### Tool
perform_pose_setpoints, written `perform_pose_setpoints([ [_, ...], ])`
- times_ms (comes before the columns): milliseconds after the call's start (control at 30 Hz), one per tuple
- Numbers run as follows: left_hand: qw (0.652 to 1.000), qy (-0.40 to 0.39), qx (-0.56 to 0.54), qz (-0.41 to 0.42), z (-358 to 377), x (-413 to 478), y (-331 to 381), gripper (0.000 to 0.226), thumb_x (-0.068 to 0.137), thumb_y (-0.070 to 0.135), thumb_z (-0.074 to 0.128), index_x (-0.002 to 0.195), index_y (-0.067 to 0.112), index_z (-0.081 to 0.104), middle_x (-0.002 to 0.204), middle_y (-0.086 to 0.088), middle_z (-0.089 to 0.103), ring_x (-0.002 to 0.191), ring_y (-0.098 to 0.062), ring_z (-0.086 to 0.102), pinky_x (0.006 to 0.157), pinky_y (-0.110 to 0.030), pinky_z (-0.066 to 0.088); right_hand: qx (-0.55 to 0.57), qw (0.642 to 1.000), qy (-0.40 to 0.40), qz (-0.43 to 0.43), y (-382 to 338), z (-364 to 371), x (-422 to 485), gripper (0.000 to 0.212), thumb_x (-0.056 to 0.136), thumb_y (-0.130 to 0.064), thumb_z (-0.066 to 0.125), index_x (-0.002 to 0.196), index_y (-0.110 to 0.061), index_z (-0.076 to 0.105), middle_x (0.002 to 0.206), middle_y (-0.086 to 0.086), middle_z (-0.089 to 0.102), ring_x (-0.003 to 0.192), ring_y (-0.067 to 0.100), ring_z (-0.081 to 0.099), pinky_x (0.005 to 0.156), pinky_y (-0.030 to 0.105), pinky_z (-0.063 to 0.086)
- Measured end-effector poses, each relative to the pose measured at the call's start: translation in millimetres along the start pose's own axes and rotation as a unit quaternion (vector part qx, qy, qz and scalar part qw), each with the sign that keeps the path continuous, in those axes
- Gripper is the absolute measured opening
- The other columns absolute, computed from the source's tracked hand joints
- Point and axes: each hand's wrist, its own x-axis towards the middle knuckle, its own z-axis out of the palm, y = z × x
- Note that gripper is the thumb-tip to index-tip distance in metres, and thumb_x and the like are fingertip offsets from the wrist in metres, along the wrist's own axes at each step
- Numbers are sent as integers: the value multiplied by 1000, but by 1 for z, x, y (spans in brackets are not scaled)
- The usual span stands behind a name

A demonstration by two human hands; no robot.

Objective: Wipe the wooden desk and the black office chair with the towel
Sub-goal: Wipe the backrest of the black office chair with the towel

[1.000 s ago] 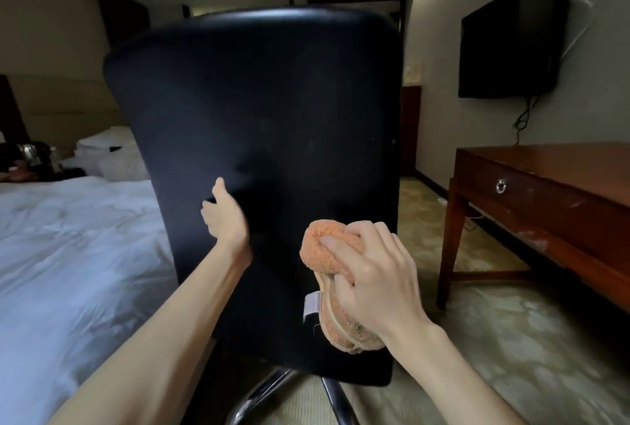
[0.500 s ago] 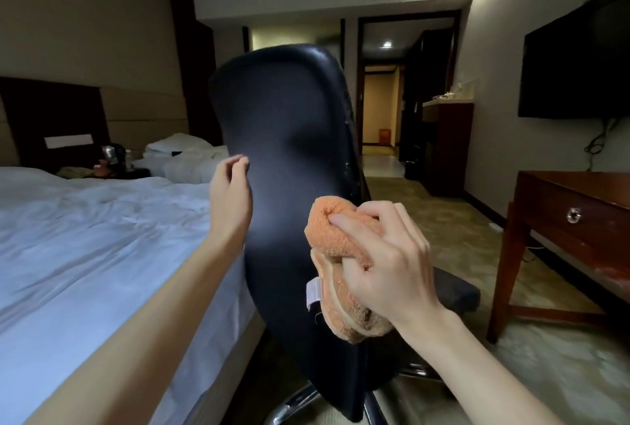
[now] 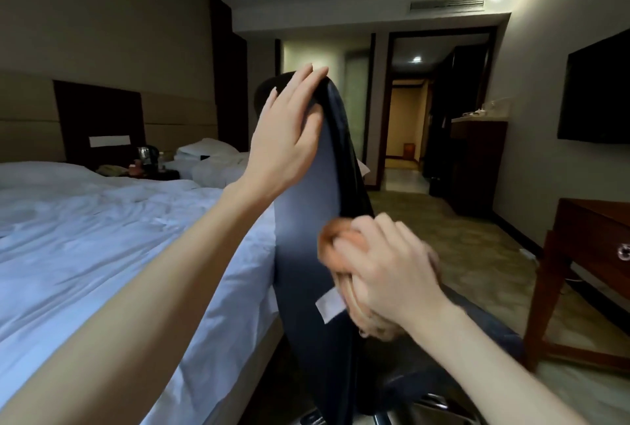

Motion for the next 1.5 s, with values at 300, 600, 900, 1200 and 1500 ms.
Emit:
perform_pose_setpoints([
  [300,998,35,-37,-26,21,-11,-2,75,103,38,54,164,15,18,172,-8,10,159,-18,7,127,-29,15,21,998,53,15,17,-33,38,41,78,-22,63,117,-16,72,108,15,62,93,34,56,71,42,46],
  [600,992,21,120,-28,13,-5,-20,82,100,49,46,165,17,8,173,-4,9,159,-16,9,127,-48,15,62,980,-163,-92,-18,23,-28,22,69,-28,52,86,-29,65,96,-1,53,84,23,52,66,33,41],
  [900,992,19,-26,-125,12,-22,-64,72,107,41,42,165,11,11,172,-4,12,159,-21,2,127,-30,9,112,990,31,77,18,-16,54,46,75,-26,64,119,-19,74,106,9,59,93,26,57,71,29,41],
  [1200,931,15,-235,-279,-2,-27,-91,63,104,0,34,160,29,30,162,12,36,144,-5,41,123,-30,30,123,979,32,159,39,15,131,54,85,-17,67,139,-23,62,116,10,52,109,28,51,89,42,48],
  [1500,904,-2,-285,-319,-10,-20,-132,84,86,-20,33,157,23,40,160,11,41,148,-2,34,126,-31,27,71,987,-62,133,-21,94,168,60,94,-22,54,152,-17,43,122,14,48,111,32,50,90,43,45],
])
